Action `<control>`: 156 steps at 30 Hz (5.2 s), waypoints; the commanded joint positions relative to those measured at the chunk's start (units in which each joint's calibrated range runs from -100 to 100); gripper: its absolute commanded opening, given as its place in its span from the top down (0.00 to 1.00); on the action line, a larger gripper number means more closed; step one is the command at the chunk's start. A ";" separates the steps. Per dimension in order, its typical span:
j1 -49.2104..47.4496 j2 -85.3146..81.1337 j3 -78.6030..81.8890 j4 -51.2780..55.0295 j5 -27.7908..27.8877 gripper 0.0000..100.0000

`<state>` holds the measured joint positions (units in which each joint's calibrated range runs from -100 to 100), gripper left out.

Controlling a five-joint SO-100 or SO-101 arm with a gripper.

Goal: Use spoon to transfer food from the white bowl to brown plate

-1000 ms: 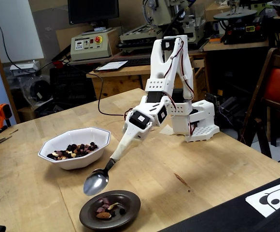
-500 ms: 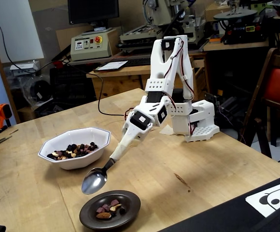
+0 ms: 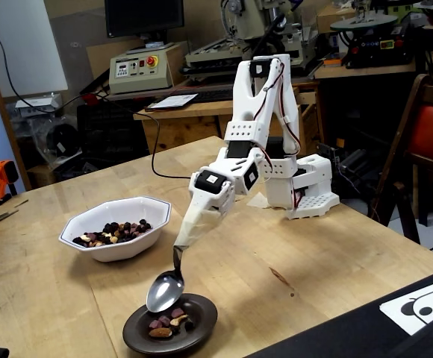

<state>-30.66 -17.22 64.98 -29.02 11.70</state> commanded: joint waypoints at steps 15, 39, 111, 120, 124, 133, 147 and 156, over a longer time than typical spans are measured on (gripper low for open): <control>2.58 -23.65 6.61 0.01 -1.56 0.97; 18.06 -45.04 10.42 18.75 -6.01 0.97; 19.40 -76.62 31.83 20.96 -10.50 0.97; 19.18 -76.79 31.83 20.96 -10.50 0.97; 19.18 -77.05 31.83 20.96 -10.50 0.97; 19.77 -76.96 31.83 20.96 -10.45 0.97; 28.88 -76.79 31.83 20.96 -10.50 0.97; 31.92 -76.79 31.83 21.04 -10.55 0.97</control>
<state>0.73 -93.22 96.72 -7.83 1.39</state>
